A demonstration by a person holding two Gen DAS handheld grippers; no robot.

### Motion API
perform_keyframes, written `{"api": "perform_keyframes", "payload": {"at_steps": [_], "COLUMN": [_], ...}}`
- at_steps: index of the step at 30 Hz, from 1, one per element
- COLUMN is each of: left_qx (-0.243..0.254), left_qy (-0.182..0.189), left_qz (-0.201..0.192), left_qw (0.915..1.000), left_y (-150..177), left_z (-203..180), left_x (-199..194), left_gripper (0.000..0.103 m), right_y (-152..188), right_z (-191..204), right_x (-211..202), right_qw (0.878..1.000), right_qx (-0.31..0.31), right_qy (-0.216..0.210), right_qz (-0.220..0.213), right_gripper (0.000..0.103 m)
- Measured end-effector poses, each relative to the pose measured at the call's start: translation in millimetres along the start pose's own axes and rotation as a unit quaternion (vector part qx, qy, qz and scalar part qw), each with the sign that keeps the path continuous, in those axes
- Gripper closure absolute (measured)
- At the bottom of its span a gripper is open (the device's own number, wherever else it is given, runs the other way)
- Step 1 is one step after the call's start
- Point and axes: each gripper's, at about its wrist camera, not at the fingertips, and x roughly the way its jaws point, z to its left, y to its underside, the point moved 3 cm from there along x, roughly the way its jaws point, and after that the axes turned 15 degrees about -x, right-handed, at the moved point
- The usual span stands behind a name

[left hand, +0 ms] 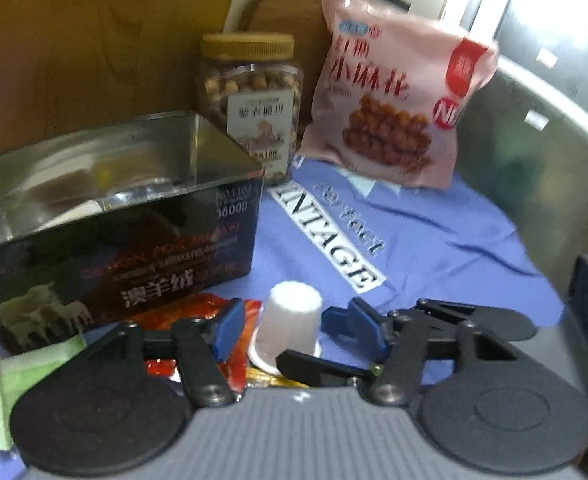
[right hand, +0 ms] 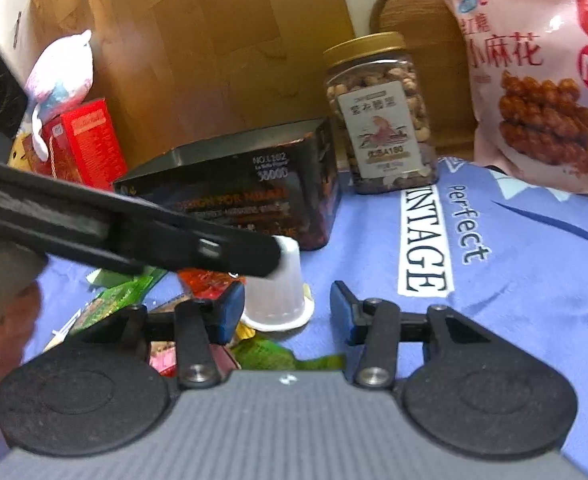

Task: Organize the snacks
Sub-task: 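Grasp the white yogurt cup with the left gripper and lift it, then drop the white cup into the black tin by opening the left gripper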

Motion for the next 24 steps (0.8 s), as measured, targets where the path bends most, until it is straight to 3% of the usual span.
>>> {"api": "perform_keyframes", "payload": {"at_steps": [2,5,9,17,24], "left_qx": [-0.002,-0.010,-0.007,-0.061,-0.092], "left_qy": [-0.008,0.000,0.008,0.039,0.002], "left_qz": [-0.001,-0.008,-0.041,-0.107,-0.140], "left_qw": [1.0000,0.9999,0.9991,0.9916,0.9859], "left_y": [1,-1,-7,-46,-74], "left_z": [0,0,-3,27,69], "left_x": [4,-3,-26,-67,-74], "left_gripper": [0.069,0.069,0.069,0.069,0.069], "right_y": [1,0,-6,-58,-96], "right_z": [2,4,18,42,58], "right_x": [3,2,-11,-12,27], "right_qw": [1.000,1.000,0.998,0.987,0.980], "right_qx": [-0.004,-0.011,-0.048,-0.116,-0.156], "right_qy": [-0.011,-0.005,0.019,0.048,0.034], "right_qz": [0.009,0.007,-0.030,-0.102,-0.119], "right_gripper": [0.069,0.070,0.070,0.070,0.070]}}
